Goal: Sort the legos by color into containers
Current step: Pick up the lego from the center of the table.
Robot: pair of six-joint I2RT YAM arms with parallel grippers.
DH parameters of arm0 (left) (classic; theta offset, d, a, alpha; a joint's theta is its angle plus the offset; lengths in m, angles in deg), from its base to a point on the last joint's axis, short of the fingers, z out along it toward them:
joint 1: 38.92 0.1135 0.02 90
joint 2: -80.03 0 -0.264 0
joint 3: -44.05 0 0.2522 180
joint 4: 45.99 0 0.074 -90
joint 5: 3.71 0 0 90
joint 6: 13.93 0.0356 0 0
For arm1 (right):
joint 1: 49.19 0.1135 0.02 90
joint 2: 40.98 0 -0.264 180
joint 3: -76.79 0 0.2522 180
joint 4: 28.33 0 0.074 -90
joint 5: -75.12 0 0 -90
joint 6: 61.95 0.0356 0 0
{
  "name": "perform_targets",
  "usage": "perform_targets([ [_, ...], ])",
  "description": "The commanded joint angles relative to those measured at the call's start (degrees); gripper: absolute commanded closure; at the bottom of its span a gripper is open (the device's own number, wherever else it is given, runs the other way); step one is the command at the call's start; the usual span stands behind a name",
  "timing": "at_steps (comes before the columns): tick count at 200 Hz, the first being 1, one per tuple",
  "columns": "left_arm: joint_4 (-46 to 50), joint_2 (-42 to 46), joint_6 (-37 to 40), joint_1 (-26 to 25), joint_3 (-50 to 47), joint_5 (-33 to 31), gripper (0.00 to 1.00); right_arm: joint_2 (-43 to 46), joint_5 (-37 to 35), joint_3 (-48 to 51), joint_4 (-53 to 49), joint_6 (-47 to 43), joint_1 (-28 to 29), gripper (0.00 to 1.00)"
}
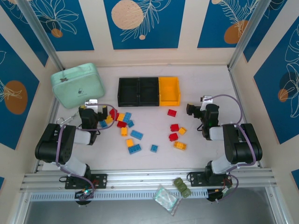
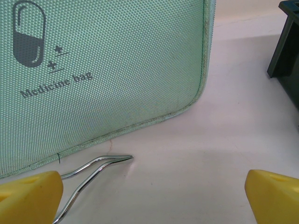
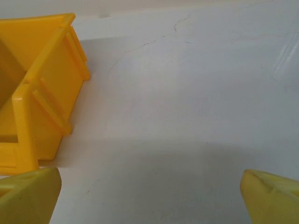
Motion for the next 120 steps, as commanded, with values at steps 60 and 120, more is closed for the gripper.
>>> perform_targets([
  [60,8.5,6.9,0.5,0.1,2.1,1.2,0.01,10.1,-1.1,-7.2,-17.8,0.6,0.5,0.01],
  [120,41.7,19.3,-8.4,0.1,15.7,-1.7,0.01,20.5,6.8,-11.1,-33.1,10.9,-0.2,0.01],
])
